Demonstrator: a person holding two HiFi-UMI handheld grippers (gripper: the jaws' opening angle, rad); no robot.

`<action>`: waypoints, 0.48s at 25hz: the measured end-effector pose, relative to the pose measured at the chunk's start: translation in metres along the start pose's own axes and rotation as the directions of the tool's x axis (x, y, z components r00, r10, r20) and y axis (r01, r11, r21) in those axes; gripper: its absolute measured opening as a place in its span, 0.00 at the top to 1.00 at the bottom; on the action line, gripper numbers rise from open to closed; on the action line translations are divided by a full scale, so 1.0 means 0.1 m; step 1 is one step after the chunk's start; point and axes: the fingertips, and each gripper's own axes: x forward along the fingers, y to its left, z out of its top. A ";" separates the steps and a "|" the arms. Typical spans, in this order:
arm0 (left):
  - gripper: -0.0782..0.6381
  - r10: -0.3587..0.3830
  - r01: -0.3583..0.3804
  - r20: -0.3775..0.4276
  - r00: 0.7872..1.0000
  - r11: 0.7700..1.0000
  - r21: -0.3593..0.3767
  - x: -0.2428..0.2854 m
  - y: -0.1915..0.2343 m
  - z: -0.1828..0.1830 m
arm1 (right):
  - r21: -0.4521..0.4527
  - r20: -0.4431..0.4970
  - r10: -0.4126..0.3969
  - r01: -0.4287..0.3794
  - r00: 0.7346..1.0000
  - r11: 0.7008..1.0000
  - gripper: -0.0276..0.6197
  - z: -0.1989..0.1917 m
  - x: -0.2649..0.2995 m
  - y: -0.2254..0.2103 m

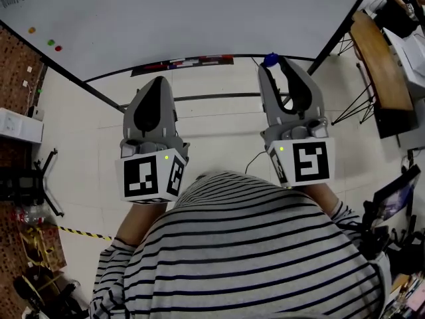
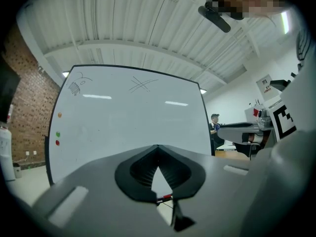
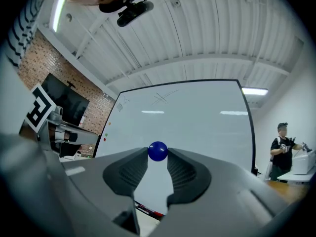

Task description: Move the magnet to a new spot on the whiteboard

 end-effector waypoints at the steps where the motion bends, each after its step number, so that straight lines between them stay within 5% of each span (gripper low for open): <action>1: 0.87 -0.003 0.003 0.003 1.000 1.000 0.002 -0.04 0.02 0.00 | -0.002 0.002 -0.001 0.001 1.000 1.000 0.77 0.02 0.00 0.05; 12: 0.87 -0.038 0.038 0.004 0.999 0.999 0.003 -0.26 0.29 0.03 | -0.006 -0.029 -0.009 0.009 1.000 1.000 0.77 0.05 0.08 0.43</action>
